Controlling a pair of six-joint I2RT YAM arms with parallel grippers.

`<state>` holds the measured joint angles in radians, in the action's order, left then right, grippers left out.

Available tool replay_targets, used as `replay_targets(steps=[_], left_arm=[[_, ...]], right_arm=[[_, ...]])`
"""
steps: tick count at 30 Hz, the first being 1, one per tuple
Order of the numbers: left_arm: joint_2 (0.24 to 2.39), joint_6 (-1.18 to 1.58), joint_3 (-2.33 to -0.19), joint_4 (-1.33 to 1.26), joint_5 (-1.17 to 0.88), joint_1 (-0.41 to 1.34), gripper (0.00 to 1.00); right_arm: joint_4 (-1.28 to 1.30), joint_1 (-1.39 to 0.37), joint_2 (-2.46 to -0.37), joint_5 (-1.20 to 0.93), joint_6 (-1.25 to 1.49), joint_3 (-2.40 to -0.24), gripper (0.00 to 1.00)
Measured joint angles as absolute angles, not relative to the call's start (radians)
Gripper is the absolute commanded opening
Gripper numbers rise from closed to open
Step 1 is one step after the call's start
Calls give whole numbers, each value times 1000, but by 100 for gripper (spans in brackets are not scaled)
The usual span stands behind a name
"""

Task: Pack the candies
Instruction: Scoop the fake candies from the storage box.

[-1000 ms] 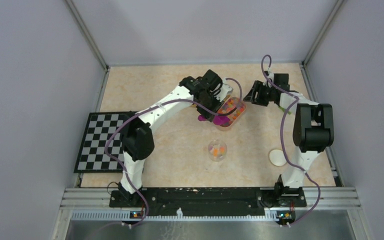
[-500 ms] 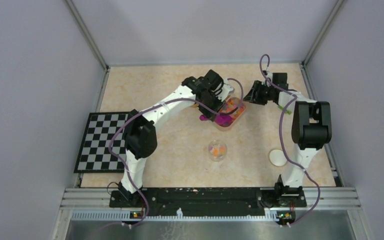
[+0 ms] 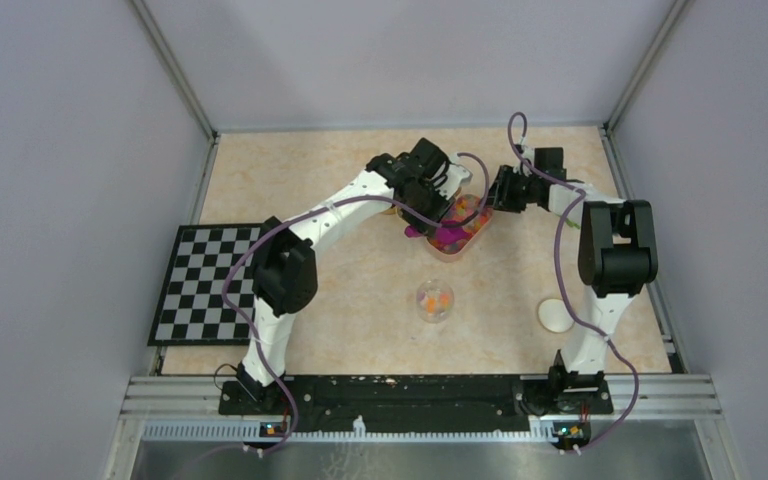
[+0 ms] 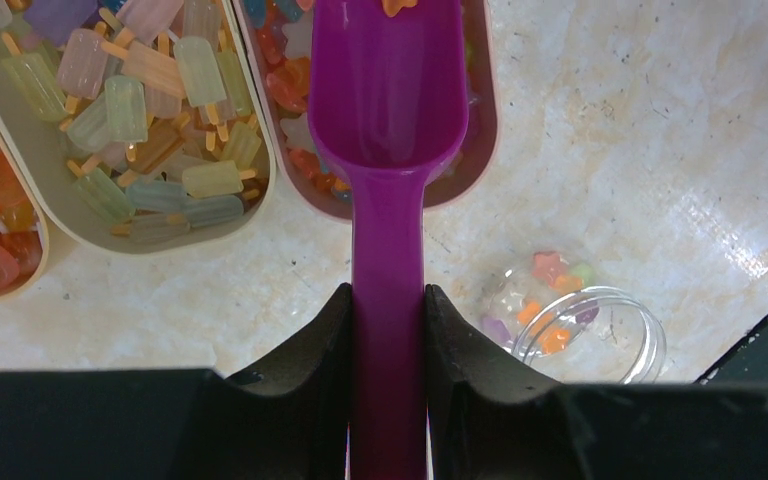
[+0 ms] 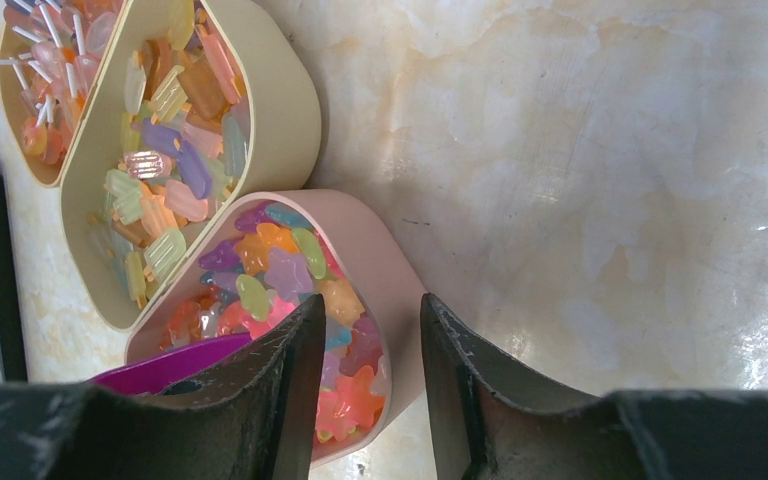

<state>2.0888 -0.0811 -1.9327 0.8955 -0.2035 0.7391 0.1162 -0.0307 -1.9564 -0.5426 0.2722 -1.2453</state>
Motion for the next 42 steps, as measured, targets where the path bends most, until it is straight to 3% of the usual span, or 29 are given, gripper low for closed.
replay_targets(steps=[13, 42], left_arm=[[2089, -76, -1822, 747, -212, 739, 0], [2034, -73, -1575, 544, -195, 740, 0]], right_arm=[[40, -30, -1957, -569, 299, -1209, 33], [15, -24, -1956, -593, 327, -1198, 31]])
